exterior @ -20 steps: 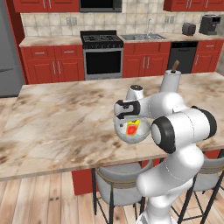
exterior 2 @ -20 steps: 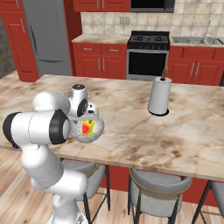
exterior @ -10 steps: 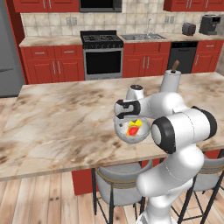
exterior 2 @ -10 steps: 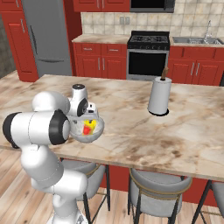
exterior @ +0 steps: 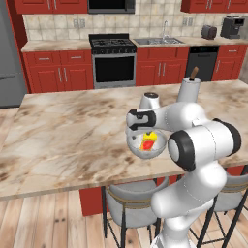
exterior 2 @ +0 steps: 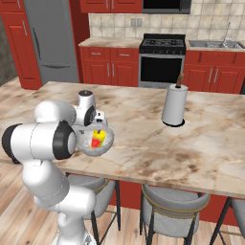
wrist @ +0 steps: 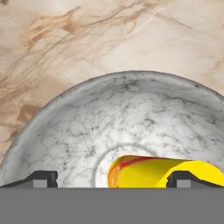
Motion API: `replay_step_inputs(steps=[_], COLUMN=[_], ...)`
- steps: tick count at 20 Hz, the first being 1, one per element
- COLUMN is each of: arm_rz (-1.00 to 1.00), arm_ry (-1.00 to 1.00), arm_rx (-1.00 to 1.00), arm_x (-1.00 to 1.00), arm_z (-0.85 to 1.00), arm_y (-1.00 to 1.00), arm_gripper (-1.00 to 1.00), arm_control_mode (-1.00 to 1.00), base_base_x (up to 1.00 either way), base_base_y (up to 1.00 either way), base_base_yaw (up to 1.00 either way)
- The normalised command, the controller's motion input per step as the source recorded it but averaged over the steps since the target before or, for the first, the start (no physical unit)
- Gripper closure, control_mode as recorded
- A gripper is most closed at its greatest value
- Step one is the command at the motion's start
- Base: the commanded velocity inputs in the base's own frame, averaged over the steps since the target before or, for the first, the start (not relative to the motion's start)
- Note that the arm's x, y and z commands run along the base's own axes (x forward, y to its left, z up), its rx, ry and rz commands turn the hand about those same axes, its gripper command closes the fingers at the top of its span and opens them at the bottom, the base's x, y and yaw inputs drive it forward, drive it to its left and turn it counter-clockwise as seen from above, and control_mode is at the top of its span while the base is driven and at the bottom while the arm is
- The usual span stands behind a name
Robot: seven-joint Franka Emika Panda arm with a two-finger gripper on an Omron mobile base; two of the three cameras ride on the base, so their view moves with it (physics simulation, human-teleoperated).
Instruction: Place the cup inside the bowl on the dining table and move the bowl to any counter.
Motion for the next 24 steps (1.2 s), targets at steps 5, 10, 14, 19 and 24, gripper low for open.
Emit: replay_step_inputs(steps=[5,10,14,19,24], arm_rz=[0.0,0.0,0.0,0.0,-0.02], arm_ry=[0.0,0.0,0.0,0.0,0.01], arm_rx=[-0.01,-0.02,-0.05,-0.01,-0.02], arm_x=[0.0,0.0,-0.07,-0.2,-0.04], arm_z=[0.15,0.17,0.1,0.01,0.0], arm_y=[0.0,0.0,0.0,0.0,-0.09], arm_gripper=[-1.0,-1.0,-1.0,-1.0,-1.0], arm_control_mode=[-1.0,-1.0,-1.0,-1.0,-1.0], base_base_x=[0.0,0.0,0.0,0.0,0.0], base_base_y=[0.0,0.0,0.0,0.0,0.0], base_base_yaw=[0.0,0.0,0.0,0.0,0.0])
